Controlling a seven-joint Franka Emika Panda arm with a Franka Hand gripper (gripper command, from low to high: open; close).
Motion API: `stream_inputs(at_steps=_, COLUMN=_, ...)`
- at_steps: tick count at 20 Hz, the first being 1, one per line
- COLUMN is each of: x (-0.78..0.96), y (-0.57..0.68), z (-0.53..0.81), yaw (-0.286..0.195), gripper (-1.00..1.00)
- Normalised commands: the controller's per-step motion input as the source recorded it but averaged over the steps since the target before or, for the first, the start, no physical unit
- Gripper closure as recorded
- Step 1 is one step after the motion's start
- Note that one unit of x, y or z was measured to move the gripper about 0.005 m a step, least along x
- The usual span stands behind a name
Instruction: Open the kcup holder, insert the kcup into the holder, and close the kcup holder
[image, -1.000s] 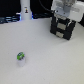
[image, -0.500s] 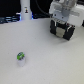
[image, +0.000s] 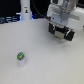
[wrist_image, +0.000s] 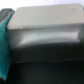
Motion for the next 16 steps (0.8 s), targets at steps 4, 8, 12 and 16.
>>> stream_inputs(at_steps=4, x=0.88, y=-0.36, z=0.14, yaw=-0.085, gripper=1.00)
stream_inputs(at_steps=8, x=0.83, y=-0.43, z=0.11, yaw=-0.078, gripper=1.00)
stream_inputs(at_steps=12, x=0.80, y=-0.47, z=0.13, yaw=-0.079, gripper=1.00)
stream_inputs(at_steps=16, x=0.67, y=-0.38, z=0.10, yaw=-0.071, gripper=-1.00)
